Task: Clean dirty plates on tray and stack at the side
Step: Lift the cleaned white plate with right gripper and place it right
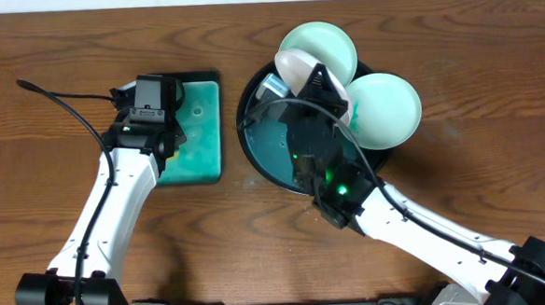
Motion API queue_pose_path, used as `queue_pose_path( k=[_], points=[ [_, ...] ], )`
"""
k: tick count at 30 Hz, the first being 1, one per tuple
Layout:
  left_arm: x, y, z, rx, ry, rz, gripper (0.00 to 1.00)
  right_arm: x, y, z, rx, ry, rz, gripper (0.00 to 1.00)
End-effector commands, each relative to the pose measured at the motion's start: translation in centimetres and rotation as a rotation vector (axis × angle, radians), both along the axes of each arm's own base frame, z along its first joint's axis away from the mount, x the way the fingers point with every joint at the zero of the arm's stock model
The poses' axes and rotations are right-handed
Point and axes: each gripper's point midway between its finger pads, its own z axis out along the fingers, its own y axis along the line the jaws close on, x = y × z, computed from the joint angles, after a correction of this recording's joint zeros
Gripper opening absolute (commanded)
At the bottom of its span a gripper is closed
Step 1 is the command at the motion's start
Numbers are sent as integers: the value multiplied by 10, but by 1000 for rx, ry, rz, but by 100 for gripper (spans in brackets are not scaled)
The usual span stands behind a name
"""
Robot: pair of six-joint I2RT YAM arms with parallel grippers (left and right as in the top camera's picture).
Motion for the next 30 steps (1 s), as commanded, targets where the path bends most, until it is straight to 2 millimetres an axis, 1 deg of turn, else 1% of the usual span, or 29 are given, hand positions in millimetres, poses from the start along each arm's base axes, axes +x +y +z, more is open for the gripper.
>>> queue_pose_path(
  k=[1,4,8,10,12,13,14,16,17,18,19,21,22,23,27,28,30],
  points=[
    [-3,4,0,5,5,18,7,-10,2,11,-145,-1,-10,1],
    [-4,4,-1,5,11,18,7,-12,6,11,-187,4,4,1],
    [-4,4,-1,5,10,18,7,-12,6,11,-174,1,4,1],
    [-4,4,-1,5,11,18,7,-12,6,11,-122,-6,2,1],
    [-4,4,-1,5,11,18,7,-10,3,4,-10,-1,-9,1],
    [-4,4,-1,5,12,18,7,-8,1,-3,38,17,-10,1],
    [-4,4,-1,5,12,18,7,-6,0,-18,90,62,0,1],
    [-4,4,-1,5,11,18,7,0,-2,-64,172,231,53,1],
    [-4,4,-1,5,12,18,7,4,-7,-83,228,299,54,1],
    [-4,4,-1,5,12,18,7,11,-18,-95,305,325,6,1],
    [-4,4,-1,5,12,18,7,19,-41,-100,422,289,-110,1],
    [-4,4,-2,6,14,18,7,27,-71,-94,596,182,-264,1],
    [-4,4,-2,6,14,18,7,30,-81,-90,687,139,-305,1],
    [-4,4,-2,6,14,18,7,32,-84,-86,753,125,-306,1],
    [-4,4,-2,6,14,18,7,41,-71,-69,1002,194,-158,1],
    [-4,4,-2,6,15,18,7,43,-73,-64,1078,206,-136,1],
    [-4,4,-2,6,16,18,7,48,-82,-61,1225,231,-125,1]
  ],
)
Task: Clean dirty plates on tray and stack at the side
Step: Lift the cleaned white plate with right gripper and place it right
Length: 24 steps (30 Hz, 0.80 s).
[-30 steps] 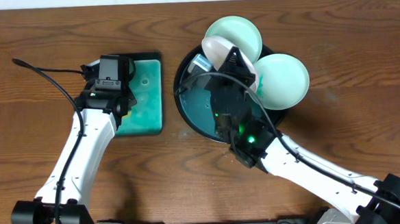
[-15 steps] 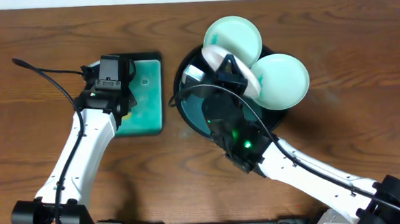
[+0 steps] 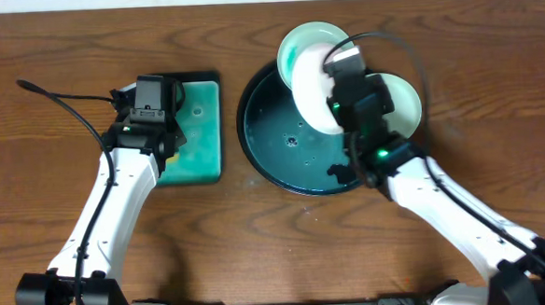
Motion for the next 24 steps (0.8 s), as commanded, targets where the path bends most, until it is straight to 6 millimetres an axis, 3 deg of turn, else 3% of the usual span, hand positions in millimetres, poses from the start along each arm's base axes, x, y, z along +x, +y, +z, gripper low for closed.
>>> queue_pose_path(
  k=[1,4,9,15,19,24],
  points=[
    [-2,4,0,5,3,18,7,6,-1,18,423,-11,24,1],
    [-2,4,0,5,3,18,7,13,-28,7,638,53,-24,1],
    [-2,4,-1,5,3,18,7,23,-99,-9,889,105,-145,1],
    [-2,4,-1,4,3,18,7,21,-197,-26,957,49,-368,1],
    [-3,4,-1,4,7,18,7,6,-259,-52,959,30,-573,2],
    [-3,4,-1,5,7,18,7,-7,-300,-84,955,40,-734,2]
  ],
)
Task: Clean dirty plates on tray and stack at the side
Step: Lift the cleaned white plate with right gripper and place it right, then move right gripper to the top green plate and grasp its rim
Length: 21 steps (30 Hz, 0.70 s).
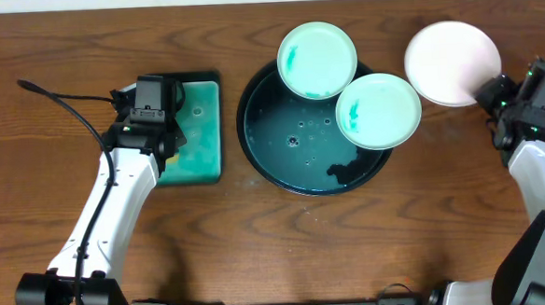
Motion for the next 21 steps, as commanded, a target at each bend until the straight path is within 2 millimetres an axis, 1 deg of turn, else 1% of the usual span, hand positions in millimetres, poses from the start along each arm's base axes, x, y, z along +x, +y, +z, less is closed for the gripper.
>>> queue_pose_path(
  k=[1,4,6,12,16,19,20,21],
  points=[
    [-2,4,-1,4,2,18,7,-7,-23,-18,22,36,-95,2],
    [-2,4,-1,4,3,18,7,-15,-40,-31,5,75,-155,2],
    [-2,4,-1,3,2,18,7,-18,-47,-39,2,97,-176,1],
    [-2,4,-1,2,0,22,7,-30,-46,-75,33,202,-190,1],
    [-2,4,-1,2,1,21,7,-37,-51,-97,-19,283,-177,1],
    [-2,4,-1,2,1,21,7,-39,-54,-99,-58,305,-155,2],
    [-2,4,-1,2,1,21,7,-37,-55,-96,-81,301,-135,11],
    [-2,4,-1,2,1,21,7,-35,-56,-92,-102,294,-120,26]
  ],
)
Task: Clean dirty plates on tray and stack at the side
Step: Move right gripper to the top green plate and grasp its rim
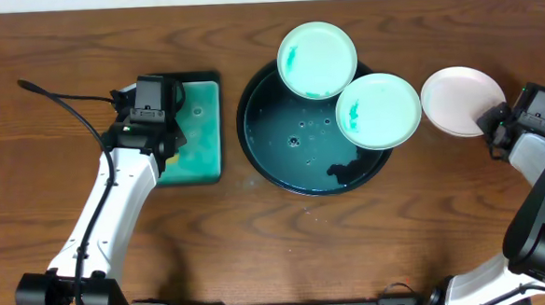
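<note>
A dark round tray (281, 143) lies mid-table. Two pale green plates smeared with teal rest on its rim, one at the back (316, 59) and one at the right (378, 111). To the right of the tray, low over the table, is a clean pinkish-white plate (458, 99). My right gripper (491, 120) is shut on its lower right edge. My left gripper (152, 135) sits over the left edge of a green cleaning pad (199, 128). Its fingers are hidden under the wrist.
Teal droplets and a dark smear (344, 170) mark the tray's floor. A black cable (64, 103) runs across the table behind the left arm. The table's back edge lies just beyond the rear plate.
The right gripper has brought the pinkish-white plate down and a little left, from raised at the far right to low beside the tray. The left arm has not moved.
First my right gripper held the pinkish-white plate over the back of the tray, hiding part of the green plates. It was then above the tray's right side, later raised at the far right, and now sits low beside the tray. The left arm stayed at the pad.
</note>
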Motion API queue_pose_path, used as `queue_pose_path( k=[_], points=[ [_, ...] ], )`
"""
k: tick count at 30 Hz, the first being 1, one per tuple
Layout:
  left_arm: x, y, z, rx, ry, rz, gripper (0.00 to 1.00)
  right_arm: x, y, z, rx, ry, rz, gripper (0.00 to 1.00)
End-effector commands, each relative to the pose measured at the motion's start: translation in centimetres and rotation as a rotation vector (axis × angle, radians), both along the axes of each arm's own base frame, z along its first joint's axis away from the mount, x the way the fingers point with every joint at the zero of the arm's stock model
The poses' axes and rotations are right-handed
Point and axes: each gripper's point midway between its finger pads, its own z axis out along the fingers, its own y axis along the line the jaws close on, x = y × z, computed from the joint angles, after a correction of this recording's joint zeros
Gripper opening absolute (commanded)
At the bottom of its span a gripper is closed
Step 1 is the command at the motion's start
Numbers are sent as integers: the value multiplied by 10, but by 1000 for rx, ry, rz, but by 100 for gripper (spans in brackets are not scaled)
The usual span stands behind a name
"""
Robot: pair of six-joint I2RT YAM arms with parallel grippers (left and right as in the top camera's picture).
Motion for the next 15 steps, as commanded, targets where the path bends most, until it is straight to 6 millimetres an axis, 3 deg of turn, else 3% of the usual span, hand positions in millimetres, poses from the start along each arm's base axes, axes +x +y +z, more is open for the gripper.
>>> queue_pose_path(
  k=[1,3,5,8,11,15],
  points=[
    [-2,4,0,2,1,21,7,2,-12,14,-102,12,59,33],
    [-2,4,0,2,0,21,7,6,-14,29,-135,-7,82,37],
    [-2,4,0,2,1,21,7,11,-16,52,-169,-40,97,49],
    [-1,4,0,2,0,21,7,21,-10,96,-199,-124,122,49],
    [-1,4,0,2,0,21,7,37,15,140,-219,-238,226,50],
    [-1,4,0,2,0,21,7,67,77,179,-241,-334,448,55]
  ],
)
